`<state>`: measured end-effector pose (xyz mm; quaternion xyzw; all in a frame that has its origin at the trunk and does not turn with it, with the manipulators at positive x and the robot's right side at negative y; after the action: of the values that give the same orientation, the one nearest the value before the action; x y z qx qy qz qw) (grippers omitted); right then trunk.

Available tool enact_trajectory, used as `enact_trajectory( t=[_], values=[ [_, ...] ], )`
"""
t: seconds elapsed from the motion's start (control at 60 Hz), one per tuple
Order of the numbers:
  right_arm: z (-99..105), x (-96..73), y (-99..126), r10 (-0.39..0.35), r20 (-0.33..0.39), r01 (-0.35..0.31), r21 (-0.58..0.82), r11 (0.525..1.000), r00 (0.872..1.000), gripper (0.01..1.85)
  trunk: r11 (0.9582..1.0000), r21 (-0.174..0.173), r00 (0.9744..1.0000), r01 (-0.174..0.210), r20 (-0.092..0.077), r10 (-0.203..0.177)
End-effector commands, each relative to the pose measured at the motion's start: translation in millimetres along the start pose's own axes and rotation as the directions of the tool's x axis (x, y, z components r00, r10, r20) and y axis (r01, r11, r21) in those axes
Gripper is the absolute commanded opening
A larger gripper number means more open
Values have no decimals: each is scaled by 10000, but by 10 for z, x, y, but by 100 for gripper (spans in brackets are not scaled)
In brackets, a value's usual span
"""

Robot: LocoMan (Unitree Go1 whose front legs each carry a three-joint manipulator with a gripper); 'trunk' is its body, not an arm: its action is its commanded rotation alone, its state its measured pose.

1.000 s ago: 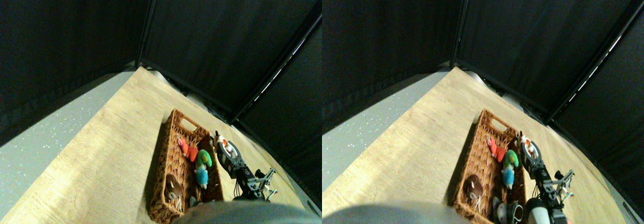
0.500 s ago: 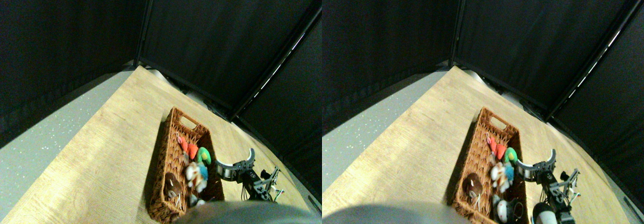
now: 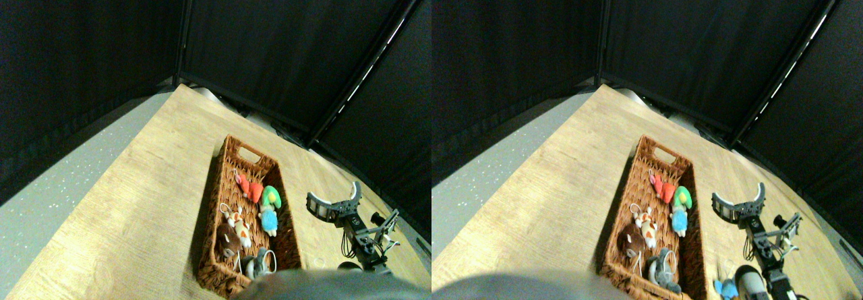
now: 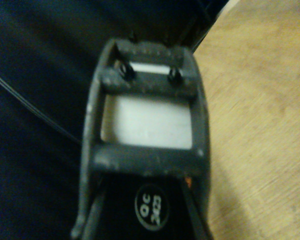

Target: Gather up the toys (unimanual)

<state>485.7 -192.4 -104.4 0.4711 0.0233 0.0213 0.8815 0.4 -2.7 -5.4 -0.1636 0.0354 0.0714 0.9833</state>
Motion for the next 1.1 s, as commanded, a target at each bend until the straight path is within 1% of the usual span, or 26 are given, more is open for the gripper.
enact_trajectory(
  t=[0.017,0.1,0.15,0.183,0.2,0.267,0.283,0.3,0.333,0.4,0.45,0.467,0.5,0.567,0.6,0.633,0.65,0.7,0.75,0.8,0.833,0.85,0.883,1.0,1.067,1.1],
  values=[
    [112,-28,30,164,641,-149,-244,9996,9978,99,9997,93,9998,207,24,-208],
    [179,-56,-35,55,873,-39,-178,9998,9962,100,9992,205,9994,330,-54,-329],
    [200,-77,-70,62,901,-52,-114,9999,9959,96,9989,246,9992,389,-97,-387],
    [209,-137,-118,3,1179,25,-237,9997,9930,91,9987,288,9991,419,-124,-415],
    [209,-137,-118,3,1179,25,-237,9997,9930,91,9986,306,9990,429,-140,-425],
    [197,-245,-191,-174,1212,195,-158,9997,9925,94,9983,357,9988,466,-180,-460],
    [197,-245,-191,-174,1212,195,-158,9997,9925,94,9982,358,9987,472,-186,-465],
    [189,-276,-207,-384,1334,381,52,9993,9903,94,9981,369,9986,489,-206,-482],
    [172,-333,-244,-504,1439,500,60,9987,9883,96,9980,373,9985,503,-223,-495],
    [153,-422,-313,-687,1399,639,386,9972,9878,101,9979,406,9984,509,-272,-499],
    [143,-468,-373,-637,1262,576,508,9970,9900,100,9978,415,9984,509,-285,-497],
    [132,-527,-418,-861,1481,745,824,9938,9852,101,9977,441,9982,520,-307,-506],
    [126,-553,-442,-942,1542,805,924,9925,9835,102,9976,445,9982,528,-323,-514],
    [98,-632,-541,-973,1448,825,1052,9910,9847,103,9976,443,9980,537,-363,-521],
    [93,-646,-568,-1002,1375,849,1125,9900,9854,102,9976,439,9978,541,-415,-523],
    [82,-672,-616,-1195,1316,982,1577,9826,9841,99,9976,440,9977,543,-431,-524],
    [77,-681,-642,-1184,1247,952,1780,9794,9851,99,9975,447,9977,549,-427,-530],
    [66,-708,-677,-1380,1283,1110,1981,9739,9821,99,9974,447,9976,564,-418,-545],
    [56,-733,-739,-1429,1006,1173,2259,9671,9846,97,9973,449,9975,575,-443,-555],
    [43,-760,-797,-1615,916,1330,2595,9565,9826,98,9973,447,9975,581,-437,-561],
    [43,-760,-797,-1615,916,1330,2595,9565,9826,98,9973,447,9975,581,-437,-561],
    [34,-772,-848,-1680,817,1353,3095,9412,9824,99,9974,433,9975,581,-433,-562],
    [23,-792,-885,-1907,908,1516,3272,9327,9774,100,9974,433,9975,581,-433,-562],
    [-7,-808,-1028,-2088,777,1690,3526,9204,9749,99,9980,374,9977,504,-482,-486],
    [-29,-825,-1104,-2283,734,1877,3603,9138,9708,99,9981,378,9976,495,-501,-475],
    [-58,-839,-1165,-2481,674,2059,3750,9039,9664,98,9981,365,9976,489,-515,-470]
  ],
)
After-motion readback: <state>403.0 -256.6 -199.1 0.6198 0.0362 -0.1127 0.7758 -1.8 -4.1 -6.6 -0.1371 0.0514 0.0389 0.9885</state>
